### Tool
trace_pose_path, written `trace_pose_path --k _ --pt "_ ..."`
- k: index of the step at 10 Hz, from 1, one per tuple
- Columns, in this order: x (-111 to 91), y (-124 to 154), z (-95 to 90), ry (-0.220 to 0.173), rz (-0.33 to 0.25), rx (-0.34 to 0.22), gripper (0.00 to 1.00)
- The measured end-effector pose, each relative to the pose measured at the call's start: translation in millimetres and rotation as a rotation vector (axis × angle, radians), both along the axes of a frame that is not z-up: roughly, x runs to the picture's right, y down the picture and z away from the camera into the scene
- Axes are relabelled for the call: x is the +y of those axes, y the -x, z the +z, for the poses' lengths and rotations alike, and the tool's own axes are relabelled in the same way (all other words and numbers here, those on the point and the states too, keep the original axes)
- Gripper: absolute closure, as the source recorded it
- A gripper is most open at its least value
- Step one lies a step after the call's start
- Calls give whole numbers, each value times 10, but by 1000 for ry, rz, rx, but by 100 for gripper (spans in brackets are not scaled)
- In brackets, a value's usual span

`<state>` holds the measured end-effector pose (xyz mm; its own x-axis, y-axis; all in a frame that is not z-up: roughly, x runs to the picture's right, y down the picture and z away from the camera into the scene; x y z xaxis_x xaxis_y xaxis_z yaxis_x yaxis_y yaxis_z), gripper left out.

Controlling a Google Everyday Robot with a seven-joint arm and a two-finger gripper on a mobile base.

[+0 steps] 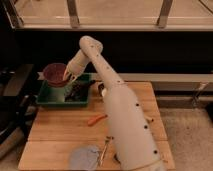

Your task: Stack bowls into tray

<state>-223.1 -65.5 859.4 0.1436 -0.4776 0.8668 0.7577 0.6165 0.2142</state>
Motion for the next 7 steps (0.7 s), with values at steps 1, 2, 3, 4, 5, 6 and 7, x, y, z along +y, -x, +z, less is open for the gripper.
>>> trace_pose_path --k 1,2,3,4,5,6,7 --pt "-38 102 64 -6 -10 -6 96" --pt "-67 210 104 -17 -23 -14 85" --pt "-64 261 110 -21 -31 -17 76" --pt "-116 280 95 -29 -25 -14 70" --pt "-138 249 101 -32 -19 -11 70" --pt "-142 234 104 -32 -18 -9 70" --pt "-137 238 107 -32 -19 -9 70"
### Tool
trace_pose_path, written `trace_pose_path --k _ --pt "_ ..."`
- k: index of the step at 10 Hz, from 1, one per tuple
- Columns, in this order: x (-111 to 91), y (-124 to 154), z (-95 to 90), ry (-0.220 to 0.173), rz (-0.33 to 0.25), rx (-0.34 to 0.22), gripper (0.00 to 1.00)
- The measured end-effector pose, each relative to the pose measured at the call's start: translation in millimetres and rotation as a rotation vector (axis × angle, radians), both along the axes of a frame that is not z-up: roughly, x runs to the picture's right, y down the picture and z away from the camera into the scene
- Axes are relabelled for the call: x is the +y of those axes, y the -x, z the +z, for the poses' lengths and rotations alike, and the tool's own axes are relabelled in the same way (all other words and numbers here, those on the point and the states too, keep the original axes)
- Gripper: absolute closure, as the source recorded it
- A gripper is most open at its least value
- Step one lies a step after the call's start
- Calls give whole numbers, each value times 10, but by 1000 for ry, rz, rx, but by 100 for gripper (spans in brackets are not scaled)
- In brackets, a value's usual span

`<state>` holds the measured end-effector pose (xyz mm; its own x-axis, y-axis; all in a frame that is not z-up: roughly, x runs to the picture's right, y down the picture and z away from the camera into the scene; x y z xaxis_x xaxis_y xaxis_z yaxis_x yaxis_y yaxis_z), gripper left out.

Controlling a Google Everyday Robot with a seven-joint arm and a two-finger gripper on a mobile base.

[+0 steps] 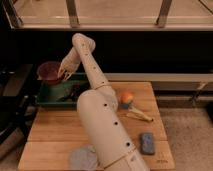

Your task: Stack bowls into tray

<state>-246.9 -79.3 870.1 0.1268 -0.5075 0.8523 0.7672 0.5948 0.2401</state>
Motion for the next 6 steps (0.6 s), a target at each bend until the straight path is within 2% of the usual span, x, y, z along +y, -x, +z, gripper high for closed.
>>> trace_pose_path --k 6 --pt "0 4 0 -1 -2 1 70"
